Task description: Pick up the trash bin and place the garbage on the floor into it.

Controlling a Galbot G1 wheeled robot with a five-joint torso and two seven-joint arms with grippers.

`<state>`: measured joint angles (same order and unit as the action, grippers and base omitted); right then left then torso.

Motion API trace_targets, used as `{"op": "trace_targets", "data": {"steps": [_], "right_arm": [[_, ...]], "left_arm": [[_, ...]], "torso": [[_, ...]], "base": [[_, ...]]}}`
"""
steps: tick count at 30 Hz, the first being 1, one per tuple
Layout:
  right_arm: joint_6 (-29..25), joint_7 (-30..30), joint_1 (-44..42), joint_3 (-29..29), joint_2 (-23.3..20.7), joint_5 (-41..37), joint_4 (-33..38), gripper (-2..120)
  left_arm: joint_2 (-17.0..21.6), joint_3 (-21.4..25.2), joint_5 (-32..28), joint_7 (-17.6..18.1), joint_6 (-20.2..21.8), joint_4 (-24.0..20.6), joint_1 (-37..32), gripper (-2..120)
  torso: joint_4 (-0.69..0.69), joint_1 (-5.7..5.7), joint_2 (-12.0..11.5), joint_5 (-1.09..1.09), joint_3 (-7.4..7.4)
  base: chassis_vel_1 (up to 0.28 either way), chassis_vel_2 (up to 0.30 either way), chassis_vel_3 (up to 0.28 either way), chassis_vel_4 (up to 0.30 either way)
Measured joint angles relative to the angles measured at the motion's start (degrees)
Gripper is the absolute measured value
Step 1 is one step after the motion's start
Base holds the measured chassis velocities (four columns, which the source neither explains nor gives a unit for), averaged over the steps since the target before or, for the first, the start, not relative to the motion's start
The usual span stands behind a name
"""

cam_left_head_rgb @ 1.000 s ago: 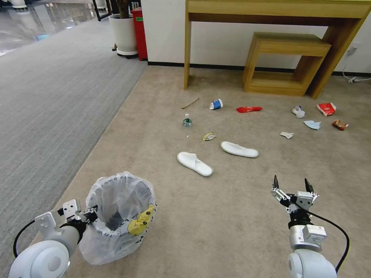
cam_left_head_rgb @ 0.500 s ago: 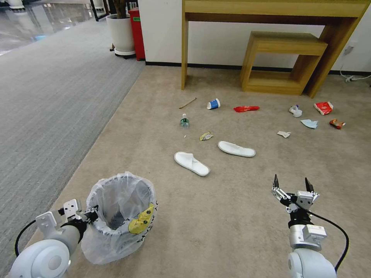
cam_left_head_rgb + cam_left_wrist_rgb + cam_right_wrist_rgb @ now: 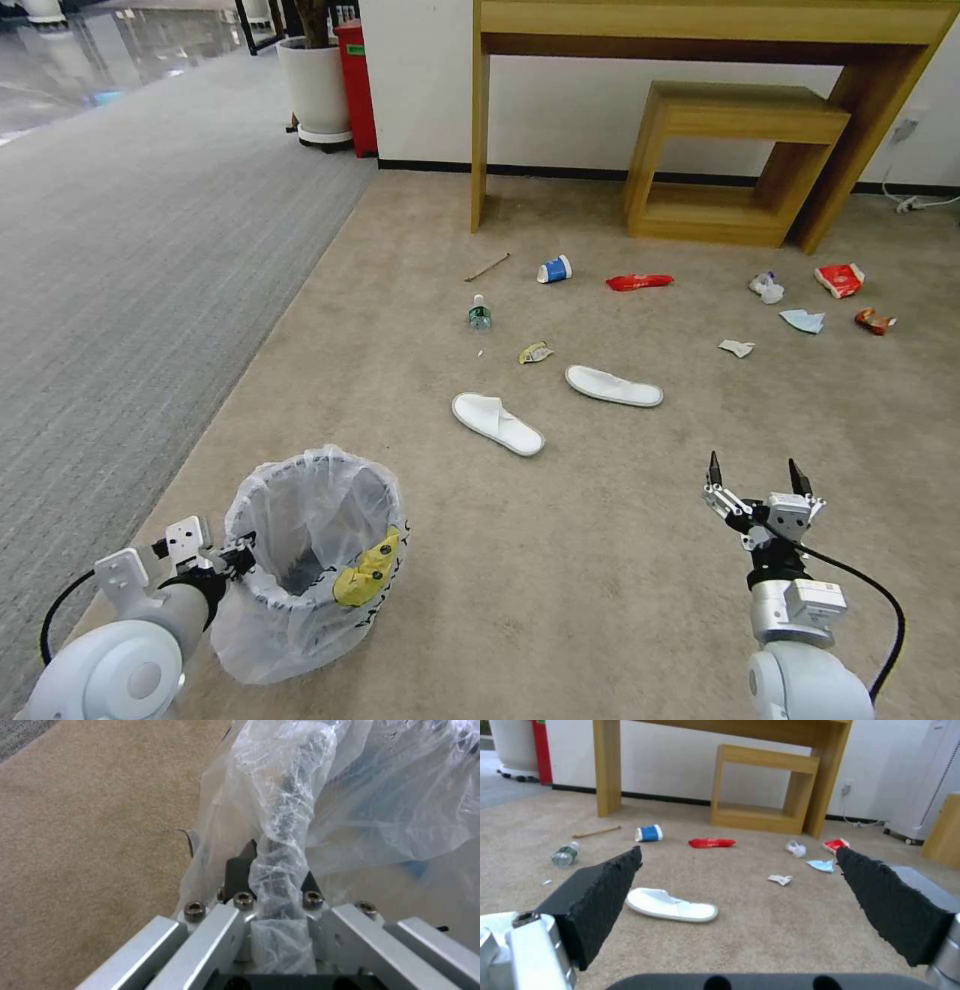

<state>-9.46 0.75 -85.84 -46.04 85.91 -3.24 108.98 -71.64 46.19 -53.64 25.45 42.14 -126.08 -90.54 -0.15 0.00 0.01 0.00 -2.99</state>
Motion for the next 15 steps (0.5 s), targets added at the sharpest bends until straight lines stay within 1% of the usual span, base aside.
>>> {"op": "trace_targets", "data": {"steps": [2, 6, 15], "right_arm": [[0.01, 0.2, -0.03, -0.06, -0.01, 0.0, 0.05, 100], [0.01, 0.46, -0.15, -0.13, -0.07, -0.06, 0.17, 100], [0.05, 0.56, -0.31, -0.02, -0.12, -0.13, 0.5, 100]], "left_arm": [[-0.02, -0.01, 0.03, -0.01, 0.0, 0.0, -0.01, 2], [-0.09, -0.01, 0.1, -0.03, 0.0, -0.05, -0.1, 2], [-0.2, 0.12, 0.14, -0.12, 0.0, -0.32, -0.15, 2]], "torso": [[0.0, 0.0, 0.0, 0.0, 0.0], [0.0, 0.0, 0.0, 0.0, 0.0], [0.0, 0.0, 0.0, 0.0, 0.0]], "base": [[0.0, 0.0, 0.0, 0.0], [-0.089, 0.071, 0.057, -0.065], [-0.133, 0.141, 0.145, -0.139]]}}
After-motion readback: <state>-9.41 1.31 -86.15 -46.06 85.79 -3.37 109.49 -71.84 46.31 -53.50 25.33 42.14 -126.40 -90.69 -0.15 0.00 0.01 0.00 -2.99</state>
